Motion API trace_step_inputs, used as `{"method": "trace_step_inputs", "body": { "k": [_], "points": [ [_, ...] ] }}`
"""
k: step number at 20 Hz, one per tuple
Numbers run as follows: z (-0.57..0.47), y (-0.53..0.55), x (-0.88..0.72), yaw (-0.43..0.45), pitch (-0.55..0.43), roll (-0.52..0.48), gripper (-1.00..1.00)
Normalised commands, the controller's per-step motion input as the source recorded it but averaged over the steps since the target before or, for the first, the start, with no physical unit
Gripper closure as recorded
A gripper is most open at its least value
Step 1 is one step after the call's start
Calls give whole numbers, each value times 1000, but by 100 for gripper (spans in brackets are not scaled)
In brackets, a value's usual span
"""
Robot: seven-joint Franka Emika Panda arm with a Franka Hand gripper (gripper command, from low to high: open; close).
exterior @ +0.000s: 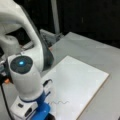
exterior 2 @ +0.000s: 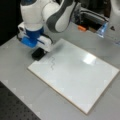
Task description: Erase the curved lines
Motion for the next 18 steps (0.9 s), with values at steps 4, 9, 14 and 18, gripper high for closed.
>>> {"method": "trace_step_inputs", "body": {
  "k": [4,9,14,18],
  "points": [
    [-46,-129,85,23,-66,182,-100],
    [-32,-116,89,8,-61,185,-100],
    [-10,-117,88,12,-51,158,-100],
    [-8,-134,86,21,-50,134,-100]
  ]
}}
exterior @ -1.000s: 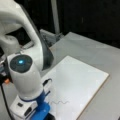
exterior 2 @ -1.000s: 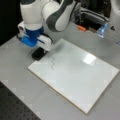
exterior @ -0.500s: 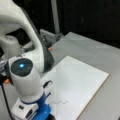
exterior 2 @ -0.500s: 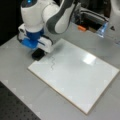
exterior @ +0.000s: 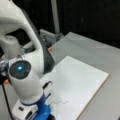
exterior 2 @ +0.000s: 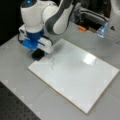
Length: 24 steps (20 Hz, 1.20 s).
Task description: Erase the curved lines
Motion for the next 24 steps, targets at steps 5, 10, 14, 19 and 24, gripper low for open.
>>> {"method": "trace_step_inputs", "body": {
  "k": [5,10,14,19,24],
  "points": [
    [-21,-132,75,10,-54,131,-100],
    [-34,-112,76,1,-65,135,-100],
    [-53,-83,73,-6,-74,142,-100],
    [-48,-87,77,-5,-74,129,100],
    [-44,-80,92,-2,-78,132,100]
  ]
}}
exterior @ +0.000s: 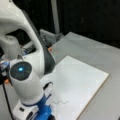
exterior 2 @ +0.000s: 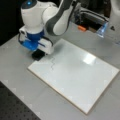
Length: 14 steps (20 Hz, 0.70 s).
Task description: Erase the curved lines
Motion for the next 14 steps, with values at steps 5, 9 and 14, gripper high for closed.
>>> {"method": "trace_step_inputs", "body": {
  "k": [5,9,14],
  "points": [
    [-29,-74,86,-5,-77,130,100],
    [-6,-75,74,-14,-75,128,100],
    [113,-52,41,-45,-36,94,100]
  ]
}}
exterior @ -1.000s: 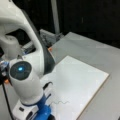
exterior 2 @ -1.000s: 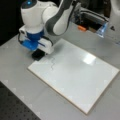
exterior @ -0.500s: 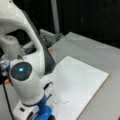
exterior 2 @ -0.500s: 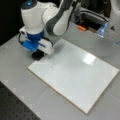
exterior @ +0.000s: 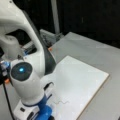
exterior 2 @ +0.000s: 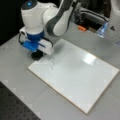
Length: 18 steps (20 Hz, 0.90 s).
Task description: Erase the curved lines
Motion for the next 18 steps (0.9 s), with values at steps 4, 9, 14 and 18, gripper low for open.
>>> {"method": "trace_step_inputs", "body": {
  "k": [4,9,14,18],
  "points": [
    [455,-62,-66,-86,97,81,100],
    [458,-60,-23,-102,139,124,100],
    [239,-39,150,-209,120,135,100],
    [279,44,217,-400,201,133,100]
  ]
}}
